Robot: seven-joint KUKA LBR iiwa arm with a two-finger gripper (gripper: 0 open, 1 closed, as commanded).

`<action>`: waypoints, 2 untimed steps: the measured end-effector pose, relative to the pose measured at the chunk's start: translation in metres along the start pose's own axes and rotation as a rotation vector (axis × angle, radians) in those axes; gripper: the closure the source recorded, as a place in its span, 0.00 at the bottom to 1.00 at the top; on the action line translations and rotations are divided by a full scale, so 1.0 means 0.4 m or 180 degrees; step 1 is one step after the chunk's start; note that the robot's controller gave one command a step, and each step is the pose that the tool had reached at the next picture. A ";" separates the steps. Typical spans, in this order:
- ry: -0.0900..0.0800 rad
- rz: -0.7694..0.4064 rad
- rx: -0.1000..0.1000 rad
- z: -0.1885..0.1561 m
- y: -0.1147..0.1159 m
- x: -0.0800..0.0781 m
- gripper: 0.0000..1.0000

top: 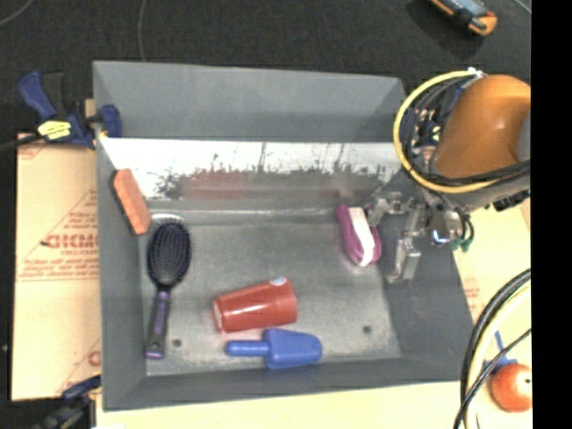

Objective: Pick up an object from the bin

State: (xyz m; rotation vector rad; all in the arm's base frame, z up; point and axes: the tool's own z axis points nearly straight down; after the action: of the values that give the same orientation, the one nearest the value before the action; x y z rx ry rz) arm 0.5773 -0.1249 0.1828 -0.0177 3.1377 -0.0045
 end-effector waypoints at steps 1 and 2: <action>0.0000 -0.0001 0.0000 0.000 0.000 0.000 0.00; -0.0034 0.0153 0.0011 -0.234 -0.062 0.136 0.00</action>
Offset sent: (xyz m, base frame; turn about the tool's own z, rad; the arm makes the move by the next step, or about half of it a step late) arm -0.0548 -0.0227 0.0874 0.0434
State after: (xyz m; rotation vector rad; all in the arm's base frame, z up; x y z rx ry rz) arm 0.5226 -0.1502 0.2761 0.0577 3.1265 -0.0098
